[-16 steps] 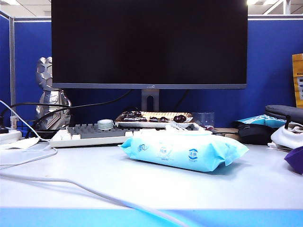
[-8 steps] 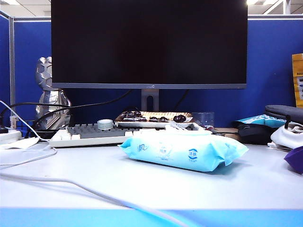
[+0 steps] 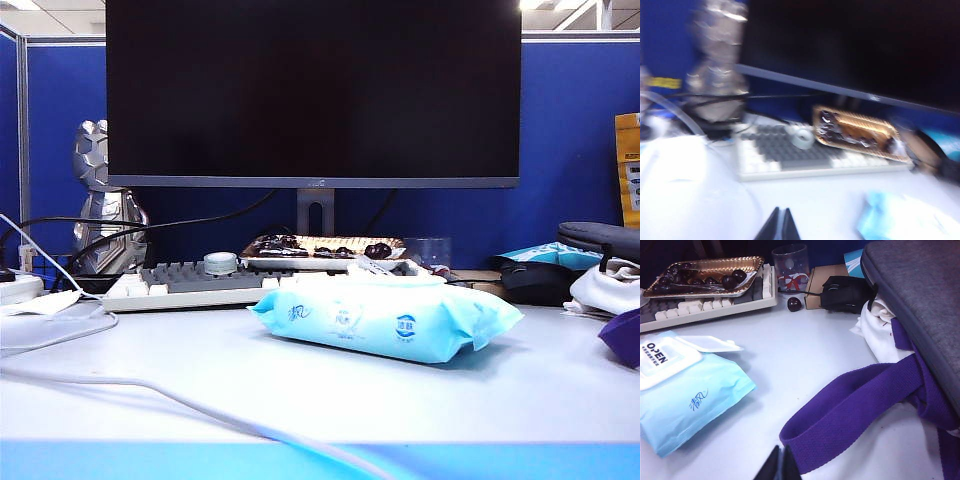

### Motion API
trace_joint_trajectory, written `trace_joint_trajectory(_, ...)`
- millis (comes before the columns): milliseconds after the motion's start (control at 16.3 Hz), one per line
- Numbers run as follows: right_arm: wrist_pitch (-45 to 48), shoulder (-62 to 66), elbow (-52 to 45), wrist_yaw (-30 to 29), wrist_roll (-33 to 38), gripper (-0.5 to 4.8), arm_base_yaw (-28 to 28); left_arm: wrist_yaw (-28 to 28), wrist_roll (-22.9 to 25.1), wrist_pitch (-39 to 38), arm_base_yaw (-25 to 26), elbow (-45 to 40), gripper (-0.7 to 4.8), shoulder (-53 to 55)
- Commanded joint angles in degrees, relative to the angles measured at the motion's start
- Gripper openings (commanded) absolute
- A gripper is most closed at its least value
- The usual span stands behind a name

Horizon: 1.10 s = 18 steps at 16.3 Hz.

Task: Pull out a wet wipe from the sky blue wet wipes packet and place it on the table.

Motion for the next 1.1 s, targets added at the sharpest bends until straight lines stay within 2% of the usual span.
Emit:
trace_joint_trajectory(61,0.1,0.0,0.2,0.0,0.0,-0.04,0.0,15.1,2.3,0.3,-0.1,13.0,-0.02,19.8)
trace_joint_trajectory(245,0.1,0.0,0.2,0.0,0.0,-0.04,0.0,30.0,2.0,0.3,-1.1,26.4,-0.02,37.3)
trace_joint_trajectory(368,0.1,0.0,0.2,0.0,0.0,-0.04,0.0,33.5,0.5,0.3,-4.2,32.8,-0.03,45.2)
trace_joint_trajectory(674,0.1,0.0,0.2,0.0,0.0,-0.04,0.0,32.7,1.5,0.2,-12.0,39.5,-0.02,59.9)
trace_joint_trajectory(796,0.1,0.0,0.2,0.0,0.0,-0.04,0.0,32.6,5.0,0.0,-14.5,42.3,-0.02,65.9)
trace_joint_trajectory(1103,0.1,0.0,0.2,0.0,0.0,-0.04,0.0,31.6,10.9,0.2,-16.2,47.0,-0.03,76.7)
